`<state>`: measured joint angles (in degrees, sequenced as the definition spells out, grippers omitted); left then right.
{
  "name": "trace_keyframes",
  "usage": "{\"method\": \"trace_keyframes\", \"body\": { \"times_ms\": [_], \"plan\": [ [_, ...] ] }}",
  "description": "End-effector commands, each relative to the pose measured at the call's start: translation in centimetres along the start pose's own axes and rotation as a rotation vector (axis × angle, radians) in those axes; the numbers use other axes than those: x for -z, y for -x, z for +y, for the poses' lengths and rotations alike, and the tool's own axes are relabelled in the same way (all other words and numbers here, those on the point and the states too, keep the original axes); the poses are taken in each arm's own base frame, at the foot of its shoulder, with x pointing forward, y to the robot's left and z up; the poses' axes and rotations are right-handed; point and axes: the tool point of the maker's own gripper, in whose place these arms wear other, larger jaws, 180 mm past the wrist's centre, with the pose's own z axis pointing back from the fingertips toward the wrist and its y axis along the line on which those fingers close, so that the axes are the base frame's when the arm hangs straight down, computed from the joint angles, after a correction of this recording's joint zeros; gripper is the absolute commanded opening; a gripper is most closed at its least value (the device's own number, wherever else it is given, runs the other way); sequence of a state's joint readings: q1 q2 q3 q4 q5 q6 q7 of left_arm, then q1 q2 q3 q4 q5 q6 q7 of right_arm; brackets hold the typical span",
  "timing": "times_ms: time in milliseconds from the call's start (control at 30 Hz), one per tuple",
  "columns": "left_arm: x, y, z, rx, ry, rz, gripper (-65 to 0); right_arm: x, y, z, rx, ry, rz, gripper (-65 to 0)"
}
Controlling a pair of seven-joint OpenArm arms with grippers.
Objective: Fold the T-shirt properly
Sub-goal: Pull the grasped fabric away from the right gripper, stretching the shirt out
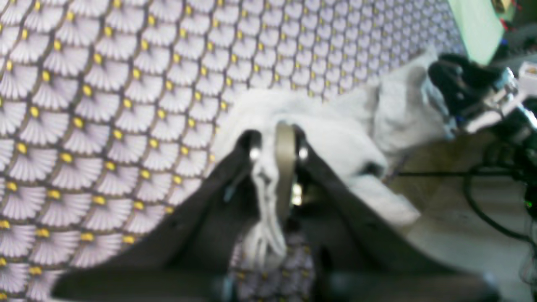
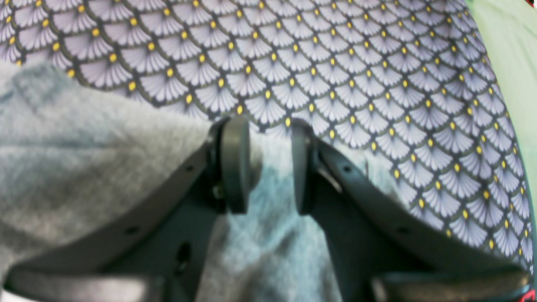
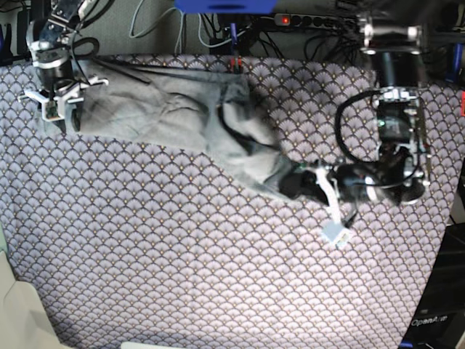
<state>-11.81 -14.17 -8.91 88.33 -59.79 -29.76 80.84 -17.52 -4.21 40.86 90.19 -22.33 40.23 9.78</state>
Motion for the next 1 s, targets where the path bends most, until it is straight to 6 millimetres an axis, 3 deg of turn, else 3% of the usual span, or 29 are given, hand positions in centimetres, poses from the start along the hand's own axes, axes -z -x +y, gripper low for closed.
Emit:
{"method": "trace_keyframes", "body": {
  "times_ms": [0,133,333,500,600,767,967],
  "plan": [
    [-1.1,-1.1,0.0,0.019,0.007,-0.036,-65.0,0.0,-1.2,-0.6,-0.008,0.013,-0.047,-46.5],
    [-3.3,-0.2,0.7,-0.003,0.023,-0.028,-65.0,0.0,-1.3,-0.6,-0.008,0.014,-0.048,-46.5],
    [-6.8,0.8,3.2,0.014,-0.069,0.032,-65.0,0.1,-1.3,-0.1,0.006,0.011,-0.054,-46.5],
    [-8.5,0.3,4.3,0.020,-0.114,0.020,-65.0,0.1,-1.3,0.1,0.010,0.009,-0.055,-46.5],
    [-11.1,-0.9,5.6,0.011,-0.174,-0.040,-65.0,0.1,-1.2,0.0,0.011,0.010,-0.049,-46.5],
    [-14.4,-0.8,7.4,0.001,-0.264,-0.057,-65.0,-0.1,-1.0,0.1,0.010,0.009,-0.044,-46.5],
    [-14.5,0.0,7.6,-0.010,-0.271,-0.034,-65.0,-0.1,-1.0,0.1,0.010,0.009,-0.046,-46.5]
  ]
}}
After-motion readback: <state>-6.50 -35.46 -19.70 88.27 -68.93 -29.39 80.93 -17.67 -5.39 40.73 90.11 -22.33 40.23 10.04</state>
